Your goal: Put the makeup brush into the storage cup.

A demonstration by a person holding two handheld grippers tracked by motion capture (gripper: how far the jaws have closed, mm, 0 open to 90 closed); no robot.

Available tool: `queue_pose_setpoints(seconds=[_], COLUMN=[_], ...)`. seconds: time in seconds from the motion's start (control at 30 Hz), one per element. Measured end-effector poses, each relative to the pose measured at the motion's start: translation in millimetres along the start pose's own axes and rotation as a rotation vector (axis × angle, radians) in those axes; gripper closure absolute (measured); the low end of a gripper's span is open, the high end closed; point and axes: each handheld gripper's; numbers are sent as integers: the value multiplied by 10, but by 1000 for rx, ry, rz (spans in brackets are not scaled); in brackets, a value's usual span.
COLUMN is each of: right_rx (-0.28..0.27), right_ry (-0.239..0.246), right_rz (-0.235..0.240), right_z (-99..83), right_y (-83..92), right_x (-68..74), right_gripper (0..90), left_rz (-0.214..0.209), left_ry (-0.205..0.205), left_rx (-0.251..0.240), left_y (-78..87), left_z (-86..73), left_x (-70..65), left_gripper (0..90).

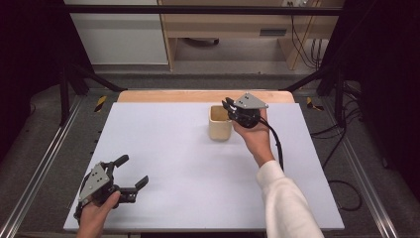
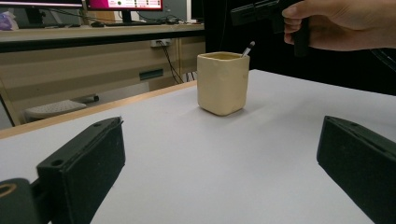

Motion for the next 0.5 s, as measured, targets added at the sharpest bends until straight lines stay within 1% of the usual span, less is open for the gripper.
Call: queue_pose_setpoints(seconds=[0.2,0.43,0.5], right_rx=[-6,-6,-9], right_ry=[-4,-10,-19], right_rz=[2,9,8], right_z=[13,33,42], right_y=[16,21,25], right_x=[7,35,42], right_gripper=[767,688,662], left_rz=[-1,-1,-1], left_ry=[-1,-1,0], left_rx=[0,1,1], left_y=[-1,-2,-1], left_z=[-1,-1,-1], left_x=[-1,-1,-2], left_gripper=[9,9,9])
Point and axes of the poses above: each handheld gripper's, and its own axes: y roughly backward along the jaws, z roughly out of its top, x roughly to its left, and after that the axes turned 12 degrees about z, right-handed
